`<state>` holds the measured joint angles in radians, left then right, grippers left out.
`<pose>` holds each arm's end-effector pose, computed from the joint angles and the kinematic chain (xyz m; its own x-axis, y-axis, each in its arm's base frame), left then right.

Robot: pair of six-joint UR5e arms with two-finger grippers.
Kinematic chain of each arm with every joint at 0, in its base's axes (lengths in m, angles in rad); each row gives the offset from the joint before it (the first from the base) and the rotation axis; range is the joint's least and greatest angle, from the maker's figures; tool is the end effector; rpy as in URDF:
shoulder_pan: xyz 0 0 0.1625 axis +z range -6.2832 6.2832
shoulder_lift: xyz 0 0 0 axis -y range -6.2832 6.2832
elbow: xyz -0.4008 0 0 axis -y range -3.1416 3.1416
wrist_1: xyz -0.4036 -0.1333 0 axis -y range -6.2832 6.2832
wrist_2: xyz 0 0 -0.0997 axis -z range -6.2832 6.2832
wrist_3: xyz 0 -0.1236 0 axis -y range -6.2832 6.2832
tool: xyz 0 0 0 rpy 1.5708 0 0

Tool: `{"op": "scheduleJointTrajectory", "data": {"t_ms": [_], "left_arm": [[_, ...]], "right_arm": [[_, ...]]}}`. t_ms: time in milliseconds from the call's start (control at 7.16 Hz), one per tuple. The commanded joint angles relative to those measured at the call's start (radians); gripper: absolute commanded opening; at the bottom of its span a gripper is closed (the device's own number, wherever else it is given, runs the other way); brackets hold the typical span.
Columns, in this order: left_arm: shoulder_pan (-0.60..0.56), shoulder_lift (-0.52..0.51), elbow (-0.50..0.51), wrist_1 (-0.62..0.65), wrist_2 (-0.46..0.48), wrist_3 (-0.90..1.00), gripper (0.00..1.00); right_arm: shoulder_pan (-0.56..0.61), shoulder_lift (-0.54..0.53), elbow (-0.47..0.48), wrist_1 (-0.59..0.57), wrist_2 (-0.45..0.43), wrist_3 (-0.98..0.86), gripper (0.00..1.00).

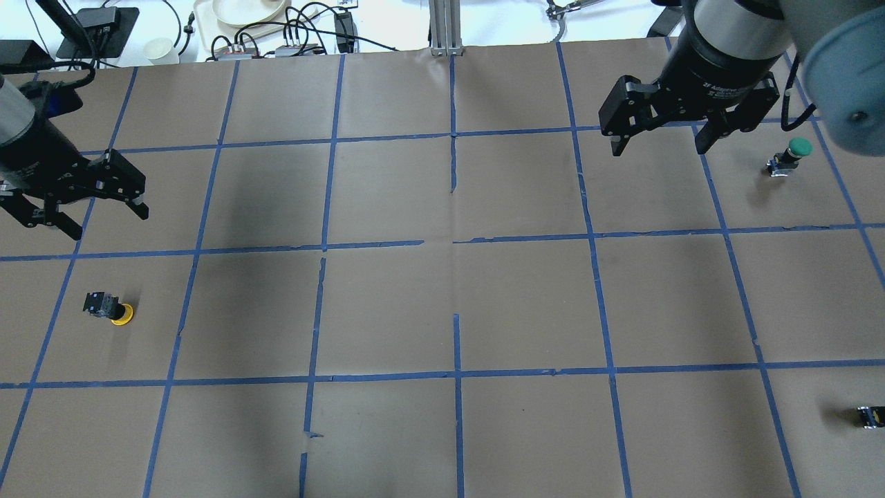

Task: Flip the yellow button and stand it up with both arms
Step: 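Move the left gripper down toward the yellow button lying on its side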

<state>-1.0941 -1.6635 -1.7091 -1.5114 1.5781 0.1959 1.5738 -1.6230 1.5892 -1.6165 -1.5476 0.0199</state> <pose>0.1150 -0.5113 0.3304 -0.9601 -0.2786 0.0262 -0.2704 0.9478 0.1689 0.1376 -0.4912 0.4611 -0.9996 0.0150 -0.0247 0.0169 0.9967 -0.0789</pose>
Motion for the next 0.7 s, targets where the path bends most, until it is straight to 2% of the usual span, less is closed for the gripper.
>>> {"op": "scheduleJointTrajectory", "data": {"t_ms": [0, 419, 559], "left_arm": [[0.149, -0.053, -0.104, 0.199, -0.003, 0.182, 1.00], [0.235, -0.117, -0.237, 0.422, 0.000, 0.345, 1.00], [0.243, -0.125, -0.277, 0.451, 0.000, 0.365, 1.00]], "right_arm": [[0.000, -0.002, 0.000, 0.001, 0.003, 0.000, 1.00], [0.000, -0.002, 0.000, 0.000, 0.003, 0.000, 1.00], [0.000, -0.003, 0.000, 0.000, 0.003, 0.000, 1.00]]}}
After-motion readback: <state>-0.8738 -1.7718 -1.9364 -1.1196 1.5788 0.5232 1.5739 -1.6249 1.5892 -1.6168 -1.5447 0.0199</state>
